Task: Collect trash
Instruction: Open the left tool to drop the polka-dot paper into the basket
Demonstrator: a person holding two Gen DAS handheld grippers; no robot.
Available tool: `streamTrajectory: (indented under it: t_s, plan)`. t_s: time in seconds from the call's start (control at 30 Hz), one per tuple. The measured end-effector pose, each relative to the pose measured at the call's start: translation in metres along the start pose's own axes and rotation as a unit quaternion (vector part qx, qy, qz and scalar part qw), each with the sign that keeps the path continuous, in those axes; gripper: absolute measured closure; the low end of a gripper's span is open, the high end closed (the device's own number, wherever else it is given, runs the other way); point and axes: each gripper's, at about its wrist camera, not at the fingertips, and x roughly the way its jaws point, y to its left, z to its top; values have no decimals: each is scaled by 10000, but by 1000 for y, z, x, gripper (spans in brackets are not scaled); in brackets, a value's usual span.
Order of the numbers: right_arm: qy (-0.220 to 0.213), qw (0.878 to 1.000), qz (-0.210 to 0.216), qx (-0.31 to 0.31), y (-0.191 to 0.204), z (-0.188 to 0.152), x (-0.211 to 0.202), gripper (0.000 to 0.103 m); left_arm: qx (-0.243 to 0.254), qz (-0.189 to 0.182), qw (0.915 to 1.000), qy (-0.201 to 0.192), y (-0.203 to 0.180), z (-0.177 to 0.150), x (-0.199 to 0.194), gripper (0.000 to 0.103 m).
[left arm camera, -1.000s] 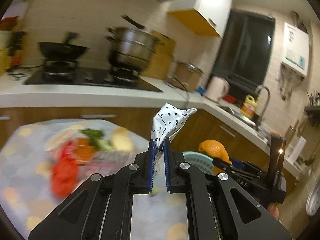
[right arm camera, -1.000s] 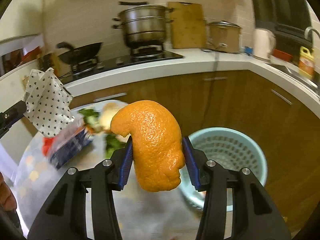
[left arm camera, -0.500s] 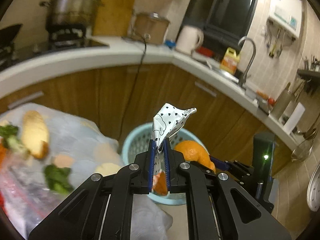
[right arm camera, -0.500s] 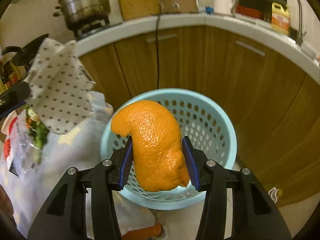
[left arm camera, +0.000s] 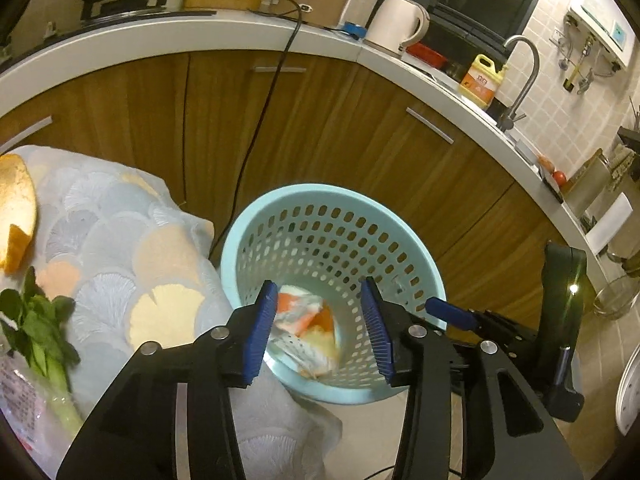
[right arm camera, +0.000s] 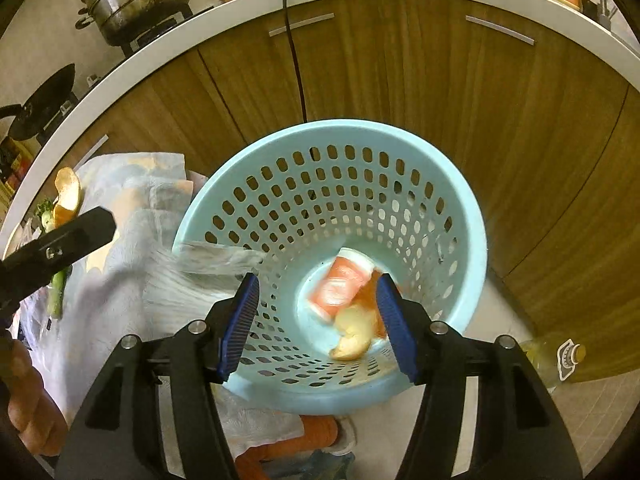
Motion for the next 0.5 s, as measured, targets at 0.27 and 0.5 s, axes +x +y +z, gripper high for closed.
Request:
streamTrajectory:
  t_s: [0.27,0.5]
  plan:
    - [-334,9991,127,-210,18,-4,-30,46,-81,-8,9993,-369,3,-3,-38,54]
    - [-849,9929,499,-666,61,-2,-73,46,-164,160,9957,-900,13,-14,-98,54]
